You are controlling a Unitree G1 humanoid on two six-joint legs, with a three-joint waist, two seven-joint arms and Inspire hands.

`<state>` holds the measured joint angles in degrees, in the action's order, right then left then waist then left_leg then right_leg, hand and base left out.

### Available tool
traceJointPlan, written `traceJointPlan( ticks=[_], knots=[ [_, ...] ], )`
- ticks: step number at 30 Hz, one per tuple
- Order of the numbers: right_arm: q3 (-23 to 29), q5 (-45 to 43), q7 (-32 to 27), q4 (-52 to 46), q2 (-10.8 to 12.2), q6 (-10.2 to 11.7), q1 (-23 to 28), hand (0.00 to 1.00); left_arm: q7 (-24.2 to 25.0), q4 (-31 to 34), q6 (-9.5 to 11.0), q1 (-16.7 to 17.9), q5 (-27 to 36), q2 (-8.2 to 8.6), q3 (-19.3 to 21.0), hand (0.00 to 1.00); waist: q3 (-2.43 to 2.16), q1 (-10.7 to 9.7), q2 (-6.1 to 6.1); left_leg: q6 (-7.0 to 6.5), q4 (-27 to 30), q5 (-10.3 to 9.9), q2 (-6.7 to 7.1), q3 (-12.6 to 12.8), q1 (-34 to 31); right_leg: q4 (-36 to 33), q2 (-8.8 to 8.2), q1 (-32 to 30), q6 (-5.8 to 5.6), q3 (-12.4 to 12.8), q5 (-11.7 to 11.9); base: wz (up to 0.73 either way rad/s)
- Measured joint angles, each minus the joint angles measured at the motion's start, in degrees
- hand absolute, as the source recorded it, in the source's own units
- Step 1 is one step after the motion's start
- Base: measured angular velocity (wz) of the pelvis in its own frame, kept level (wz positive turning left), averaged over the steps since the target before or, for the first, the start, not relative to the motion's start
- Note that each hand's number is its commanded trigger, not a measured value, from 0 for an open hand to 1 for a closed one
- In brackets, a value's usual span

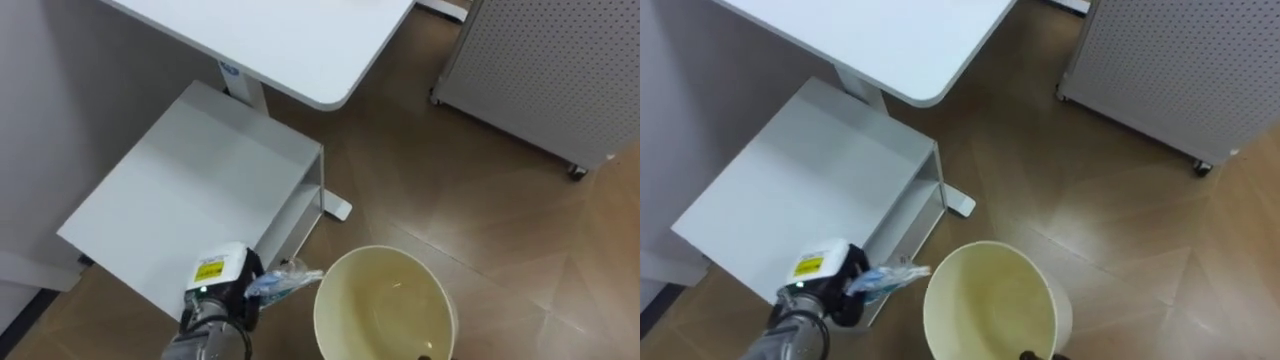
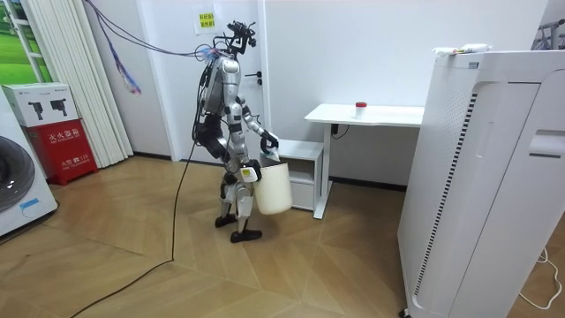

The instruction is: Pick garbage

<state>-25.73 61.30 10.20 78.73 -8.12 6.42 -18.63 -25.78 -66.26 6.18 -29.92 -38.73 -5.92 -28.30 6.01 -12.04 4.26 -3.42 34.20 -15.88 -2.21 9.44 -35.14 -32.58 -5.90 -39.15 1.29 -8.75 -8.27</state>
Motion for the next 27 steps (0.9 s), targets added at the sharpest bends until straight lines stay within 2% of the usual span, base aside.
traceJointPlan(
  ticks=[3,4,6,7,8,10,14,20,27],
  knots=[
    [0.0,0.3,-0.1,0.4,0.5,0.3,0.0,1.0,0.0,0.0,0.8,1.5,1.1,1.67,-0.2,1.0,-0.19,0.0,-0.25,0.04,-1.0,0.2,0.17,0.1,0.9,0.8,0.02,0.7,-0.06,0.1,0.1,-0.01],
    [-0.1,0.4,-0.1,0.7,0.7,0.4,0.1,1.0,-0.2,0.0,0.9,2.2,2.2,2.22,-1.3,0.95,-0.53,0.1,-0.32,0.07,-1.4,0.4,0.27,0.3,1.0,0.9,0.04,0.7,-0.07,0.1,0.1,0.0],
    [-0.3,0.3,-0.1,1.1,1.1,0.5,0.0,1.0,-0.2,0.0,1.3,3.4,3.2,3.2,-3.2,0.57,-0.79,0.2,-0.6,0.09,-1.8,0.5,0.26,0.7,1.2,1.0,0.05,0.7,-0.07,0.2,0.1,0.0],
    [-0.6,0.3,-0.1,1.1,1.1,0.5,0.0,1.0,-0.2,0.0,1.4,3.6,3.2,3.3,-3.7,0.0,-0.83,0.3,-0.61,0.09,-1.8,0.5,0.24,0.7,1.2,1.0,0.04,0.7,-0.07,0.2,0.1,-0.03],
    [-0.7,0.1,-0.2,1.2,1.1,0.6,0.0,1.0,-0.2,0.4,1.4,4.0,3.2,3.91,-4.3,0.0,-0.85,0.2,-0.65,0.09,-1.9,0.5,0.25,0.7,1.2,1.1,0.0,0.7,-0.07,0.3,0.1,0.0],
    [-1.0,0.1,-0.2,1.2,1.1,0.6,0.0,1.0,-0.2,1.1,1.4,4.2,3.1,4.04,-5.4,0.0,-0.96,0.3,-0.78,0.09,-1.9,0.5,0.27,0.8,1.2,1.2,0.0,0.7,-0.07,0.3,0.1,0.0],
    [-2.3,0.2,-0.1,1.4,1.1,0.2,0.2,1.0,-0.2,1.0,1.5,5.0,3.1,4.16,-8.2,0.0,-1.6,0.2,-1.3,0.06,-3.2,0.8,0.36,1.5,2.6,2.0,-0.02,1.5,-0.11,0.7,0.3,-0.05],
    [-2.3,0.2,-0.1,1.4,1.1,-0.1,0.7,1.0,1.3,-0.2,1.4,5.9,3.1,4.23,-10.1,0.0,-1.61,0.0,-1.33,0.09,-4.3,0.9,0.36,1.5,4.0,3.0,0.04,2.8,-0.21,0.7,0.4,-0.01],
    [-2.3,0.2,0.0,1.3,1.1,-0.1,0.7,1.0,2.8,-0.7,1.3,6.0,3.2,4.29,-10.2,0.0,-1.58,0.0,-1.36,0.03,-5.3,1.0,0.48,1.6,4.1,4.0,0.09,2.9,-0.4,0.7,0.6,0.0]
  ],
)
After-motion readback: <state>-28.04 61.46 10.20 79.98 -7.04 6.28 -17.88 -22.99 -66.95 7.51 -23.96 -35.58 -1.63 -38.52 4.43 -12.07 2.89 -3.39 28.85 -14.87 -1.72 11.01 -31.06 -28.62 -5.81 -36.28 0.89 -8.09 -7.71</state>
